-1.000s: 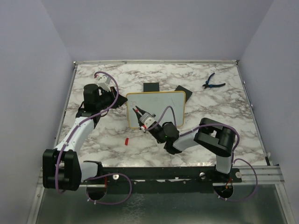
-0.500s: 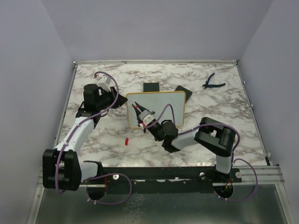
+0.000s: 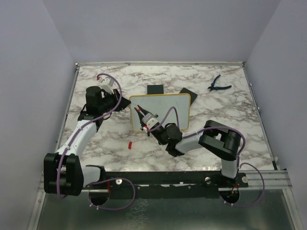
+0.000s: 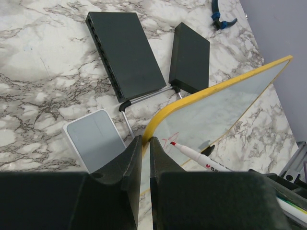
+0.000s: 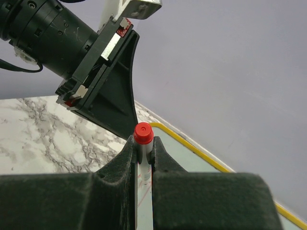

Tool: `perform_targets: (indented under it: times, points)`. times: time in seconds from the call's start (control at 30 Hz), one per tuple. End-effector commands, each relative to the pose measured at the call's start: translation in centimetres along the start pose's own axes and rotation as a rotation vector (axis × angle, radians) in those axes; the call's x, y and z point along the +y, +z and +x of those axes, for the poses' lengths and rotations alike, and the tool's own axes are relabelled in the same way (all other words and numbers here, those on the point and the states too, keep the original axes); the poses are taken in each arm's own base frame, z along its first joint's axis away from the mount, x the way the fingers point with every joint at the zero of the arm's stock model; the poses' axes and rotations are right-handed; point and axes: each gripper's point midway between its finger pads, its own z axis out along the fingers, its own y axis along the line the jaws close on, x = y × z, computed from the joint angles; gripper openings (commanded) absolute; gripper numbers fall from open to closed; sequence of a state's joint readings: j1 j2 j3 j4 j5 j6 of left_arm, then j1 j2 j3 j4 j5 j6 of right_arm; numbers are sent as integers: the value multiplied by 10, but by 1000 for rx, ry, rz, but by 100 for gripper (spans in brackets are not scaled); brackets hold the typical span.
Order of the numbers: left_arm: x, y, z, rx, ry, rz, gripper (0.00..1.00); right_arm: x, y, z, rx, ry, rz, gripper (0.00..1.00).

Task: Write a sentence on the whiteboard

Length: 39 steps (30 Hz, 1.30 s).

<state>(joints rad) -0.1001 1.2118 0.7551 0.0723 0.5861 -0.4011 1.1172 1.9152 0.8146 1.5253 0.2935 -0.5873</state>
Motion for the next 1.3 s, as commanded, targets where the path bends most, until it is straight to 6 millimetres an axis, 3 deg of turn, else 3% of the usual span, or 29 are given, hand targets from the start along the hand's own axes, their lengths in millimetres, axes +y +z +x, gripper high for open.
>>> perform_targets:
  times: [0.0,0.27,0.73,1.27]
  points:
    - [-13,-3,-13,-29,33,37,11,-21,4,-32,-154,70,101,1]
    - [-13,-3,-13,-30,35,36,11,-22,3,-32,-156,70,101,1]
    - [-12,-3,-13,-31,33,31,11,-33,-15,-85,-257,107,64,1]
    - [-11,-3,-12,-30,31,30,11,-31,-15,-60,-183,86,100,1]
